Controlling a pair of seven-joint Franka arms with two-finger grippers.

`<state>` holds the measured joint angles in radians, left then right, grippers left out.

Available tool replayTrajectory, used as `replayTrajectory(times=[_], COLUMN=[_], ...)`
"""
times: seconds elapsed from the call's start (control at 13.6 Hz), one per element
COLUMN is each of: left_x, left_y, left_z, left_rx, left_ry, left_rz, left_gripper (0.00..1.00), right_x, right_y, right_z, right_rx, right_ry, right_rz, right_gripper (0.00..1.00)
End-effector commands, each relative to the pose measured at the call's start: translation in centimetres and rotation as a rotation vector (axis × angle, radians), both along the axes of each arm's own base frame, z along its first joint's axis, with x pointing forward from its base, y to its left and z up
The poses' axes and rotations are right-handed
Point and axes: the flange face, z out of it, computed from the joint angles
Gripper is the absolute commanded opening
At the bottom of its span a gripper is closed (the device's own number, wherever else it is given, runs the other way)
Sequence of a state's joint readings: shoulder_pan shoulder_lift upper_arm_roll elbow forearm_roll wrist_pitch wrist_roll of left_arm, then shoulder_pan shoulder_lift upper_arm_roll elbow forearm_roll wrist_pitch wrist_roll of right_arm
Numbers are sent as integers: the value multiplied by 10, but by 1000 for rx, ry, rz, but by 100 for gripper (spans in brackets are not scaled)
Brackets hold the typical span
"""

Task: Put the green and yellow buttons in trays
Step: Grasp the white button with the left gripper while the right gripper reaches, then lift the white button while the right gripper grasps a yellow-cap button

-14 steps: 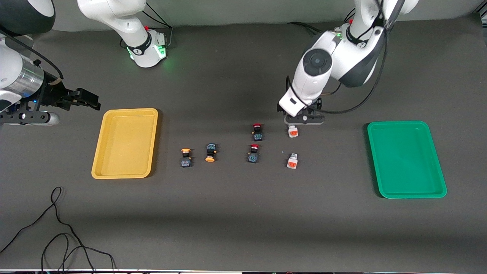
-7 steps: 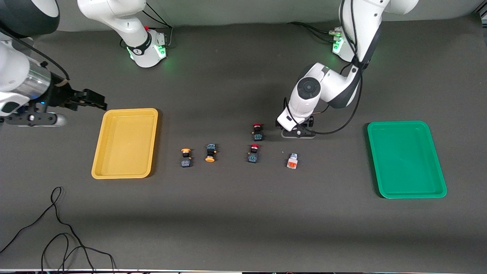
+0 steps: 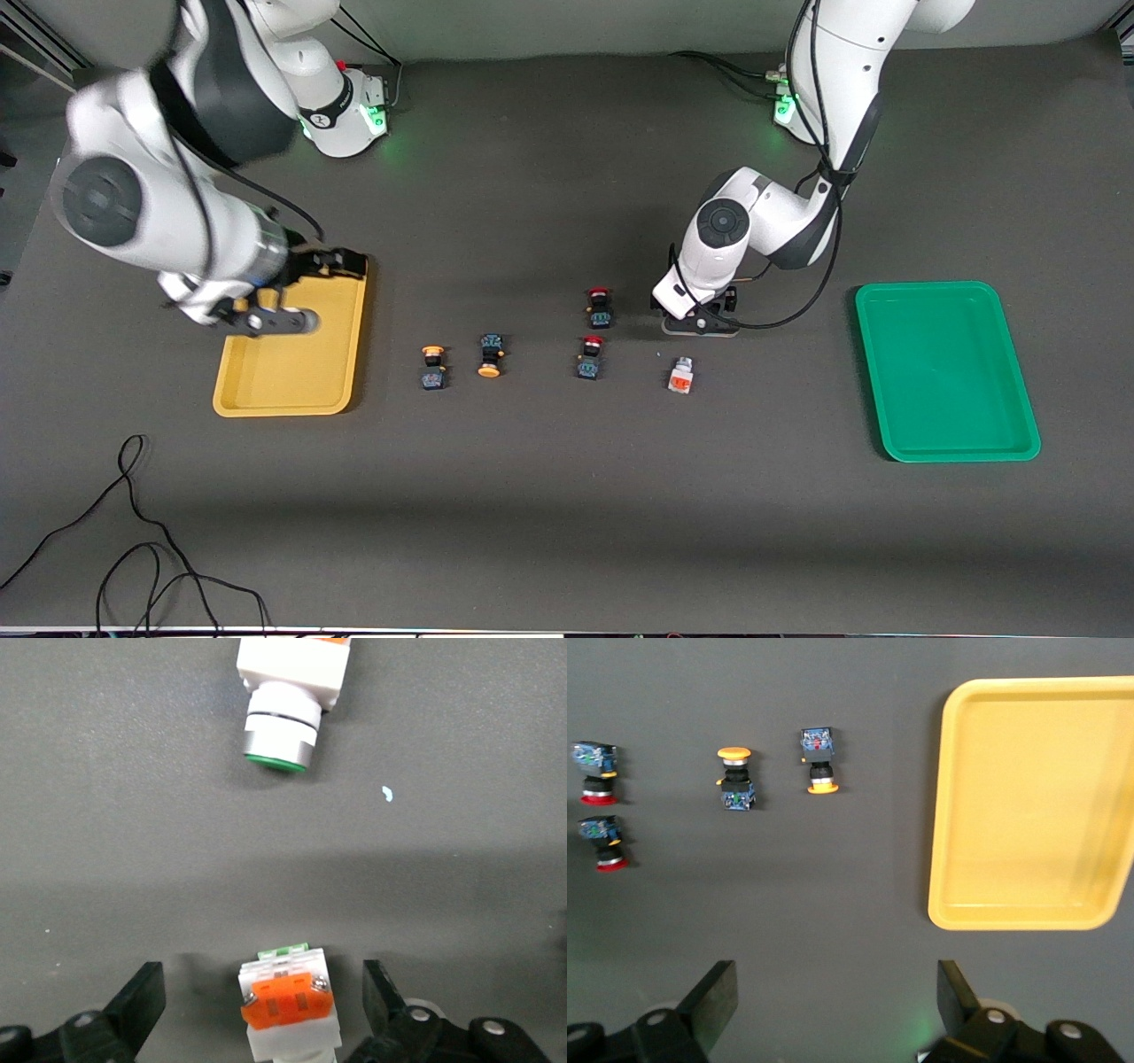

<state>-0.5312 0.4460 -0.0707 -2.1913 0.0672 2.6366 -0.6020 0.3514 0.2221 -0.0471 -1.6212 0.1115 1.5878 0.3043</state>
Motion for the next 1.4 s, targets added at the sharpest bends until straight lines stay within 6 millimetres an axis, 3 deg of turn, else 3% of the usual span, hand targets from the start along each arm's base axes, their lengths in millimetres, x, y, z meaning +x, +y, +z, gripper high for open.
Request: replayTrajectory(times=[0.0,0.15,0.22,0.37,0.51,0.59,0.73,0.88,1.25,1.32], left_x=[0,-9,-12,-11,-9,-9,-4,4,27,33], left_y=[-5,-17,-20,-20,-19,-19,-19,-14,16,22], left_z=[1,1,1,4,8,10,27,76,261,290], left_rx=[-8,-11,-9,-11,-11,-11,-24,-23,24,21], left_ry=[-10,-9,-8,-11,-12,-13,-33,-48,5,40], left_rz=[29,84,88,88,91,91,101,140,238,235], left_gripper=[93,82,71,33,10,2,2,2,6,5], right_x=[4,3,4,7,11,14,19,23,26,26], right_y=[10,16,20,33,40,38,38,38,38,37], right_z=[-51,-100,-128,-178,-215,-232,-259,-279,-301,-304], right_rx=[-3,-3,-10,-25,-28,-31,-28,-26,-21,-20], right_ry=[7,-20,-16,-3,-20,-29,-61,-87,-126,-129], right_rz=[-17,-19,-16,-2,1,-4,-11,-15,-20,-19], right_gripper=[100,100,100,100,100,100,100,100,100,93])
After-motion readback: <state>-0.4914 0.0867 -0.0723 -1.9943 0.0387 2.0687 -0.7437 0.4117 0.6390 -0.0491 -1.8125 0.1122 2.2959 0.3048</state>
